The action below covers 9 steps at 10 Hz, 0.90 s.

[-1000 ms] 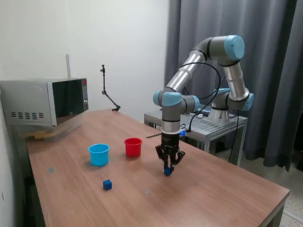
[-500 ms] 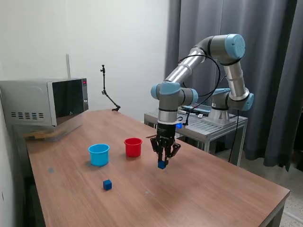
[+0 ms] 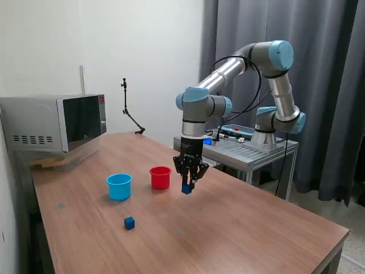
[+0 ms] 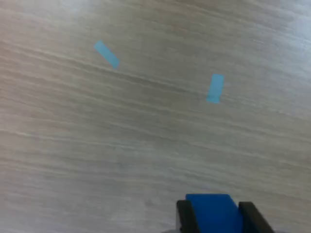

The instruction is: Place red objects in the red bin, and blue objects in the blue bin.

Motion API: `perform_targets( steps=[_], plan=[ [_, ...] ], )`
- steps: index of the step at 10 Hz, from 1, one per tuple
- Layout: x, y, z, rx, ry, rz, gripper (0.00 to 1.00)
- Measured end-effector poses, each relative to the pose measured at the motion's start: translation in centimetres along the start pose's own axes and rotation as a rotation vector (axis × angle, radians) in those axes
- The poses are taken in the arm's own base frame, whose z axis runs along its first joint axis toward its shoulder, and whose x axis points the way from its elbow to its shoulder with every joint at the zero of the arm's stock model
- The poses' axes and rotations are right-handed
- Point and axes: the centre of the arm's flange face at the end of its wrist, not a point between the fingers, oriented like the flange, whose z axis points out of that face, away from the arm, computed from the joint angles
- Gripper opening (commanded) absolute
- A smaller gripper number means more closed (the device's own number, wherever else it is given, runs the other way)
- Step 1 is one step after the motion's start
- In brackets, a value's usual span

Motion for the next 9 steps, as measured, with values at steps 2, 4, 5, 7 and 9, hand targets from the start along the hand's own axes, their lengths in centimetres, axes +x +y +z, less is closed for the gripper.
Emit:
perform_targets(
  steps=[2, 4, 5, 7, 9],
  plan=[
    [-0.8, 0.7, -1.3, 0.028, 0.001, 0.016, 0.0],
    [-2.1, 1.7, -2.9, 0.045, -0.005, 0.034, 0.0],
    [-3.0, 2.2, -3.9, 0.049, -0.014, 0.05, 0.0],
    [-4.4, 3.3, -5.8, 0.051, -0.026, 0.075, 0.0],
    [-5.5, 3.9, -7.1, 0.054, -0.029, 0.091, 0.0]
  ],
)
